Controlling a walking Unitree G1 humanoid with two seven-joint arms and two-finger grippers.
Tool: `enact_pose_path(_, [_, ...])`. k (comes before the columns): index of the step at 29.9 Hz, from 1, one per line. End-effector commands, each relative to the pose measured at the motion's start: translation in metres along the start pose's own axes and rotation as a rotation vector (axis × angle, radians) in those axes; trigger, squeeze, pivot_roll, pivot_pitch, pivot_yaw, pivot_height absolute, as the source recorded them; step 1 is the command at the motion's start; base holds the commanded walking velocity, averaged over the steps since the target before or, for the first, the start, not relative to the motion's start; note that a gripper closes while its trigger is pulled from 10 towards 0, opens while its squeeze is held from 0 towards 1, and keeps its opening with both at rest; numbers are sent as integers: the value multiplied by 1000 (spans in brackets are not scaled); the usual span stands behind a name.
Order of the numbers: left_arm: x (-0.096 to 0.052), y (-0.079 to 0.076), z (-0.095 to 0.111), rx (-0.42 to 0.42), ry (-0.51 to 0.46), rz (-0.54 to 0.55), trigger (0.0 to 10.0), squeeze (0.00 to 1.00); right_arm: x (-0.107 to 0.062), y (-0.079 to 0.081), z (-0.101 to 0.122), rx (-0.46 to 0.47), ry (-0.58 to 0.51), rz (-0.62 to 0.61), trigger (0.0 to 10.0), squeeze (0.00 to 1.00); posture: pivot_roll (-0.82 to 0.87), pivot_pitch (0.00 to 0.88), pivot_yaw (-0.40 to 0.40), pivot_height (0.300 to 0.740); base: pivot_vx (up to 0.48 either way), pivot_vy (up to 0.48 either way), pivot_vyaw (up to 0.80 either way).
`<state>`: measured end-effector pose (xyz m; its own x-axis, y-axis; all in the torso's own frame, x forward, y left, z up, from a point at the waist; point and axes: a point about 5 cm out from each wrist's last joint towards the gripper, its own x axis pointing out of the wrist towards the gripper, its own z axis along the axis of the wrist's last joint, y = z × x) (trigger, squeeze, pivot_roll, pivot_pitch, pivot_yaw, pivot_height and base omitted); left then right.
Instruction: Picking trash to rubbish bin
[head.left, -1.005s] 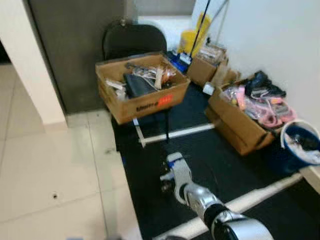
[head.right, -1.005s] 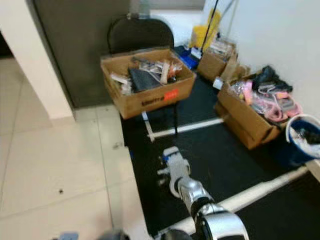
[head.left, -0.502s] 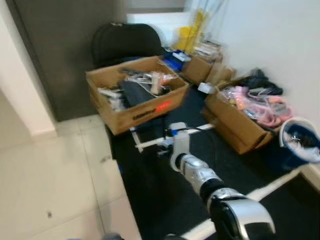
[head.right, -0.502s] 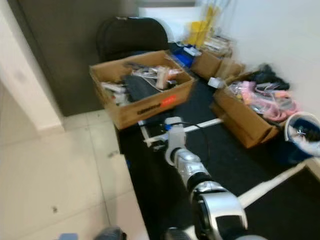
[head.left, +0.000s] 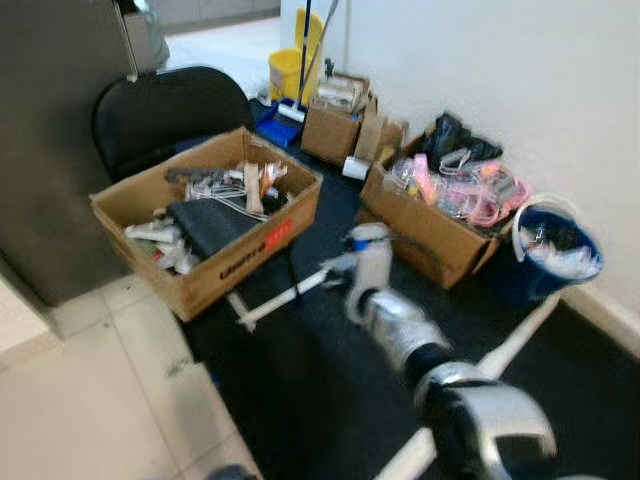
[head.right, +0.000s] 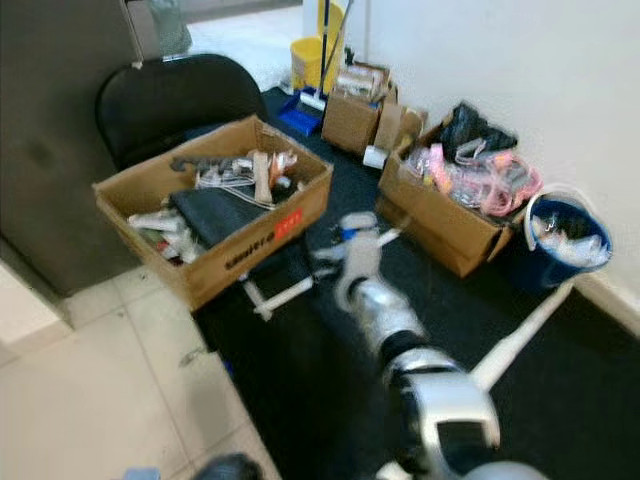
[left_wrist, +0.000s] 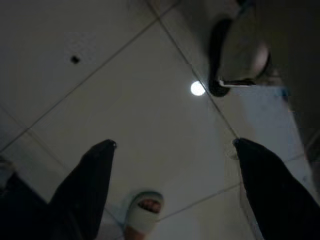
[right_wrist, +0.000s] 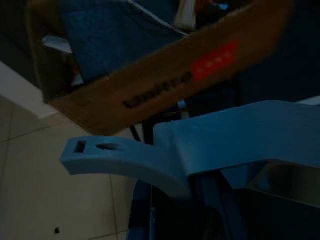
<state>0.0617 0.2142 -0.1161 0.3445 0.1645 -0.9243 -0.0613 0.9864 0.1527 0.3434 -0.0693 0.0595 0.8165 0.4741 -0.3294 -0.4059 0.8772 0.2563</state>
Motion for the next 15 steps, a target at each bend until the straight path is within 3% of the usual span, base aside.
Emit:
enact_pose_path(1, [-1, -3, -5, -16, 13, -6, 10000, 0, -4, -11, 1, 9, -11, -31, 10000, 0, 130, 53, -66, 740, 315, 0, 0])
enact_pose_path(15, [-1, -3, -5, -17, 14, -2, 10000, 0, 1, 2, 10, 16, -44, 46, 10000, 0, 139, 59, -64, 740, 315, 0, 0])
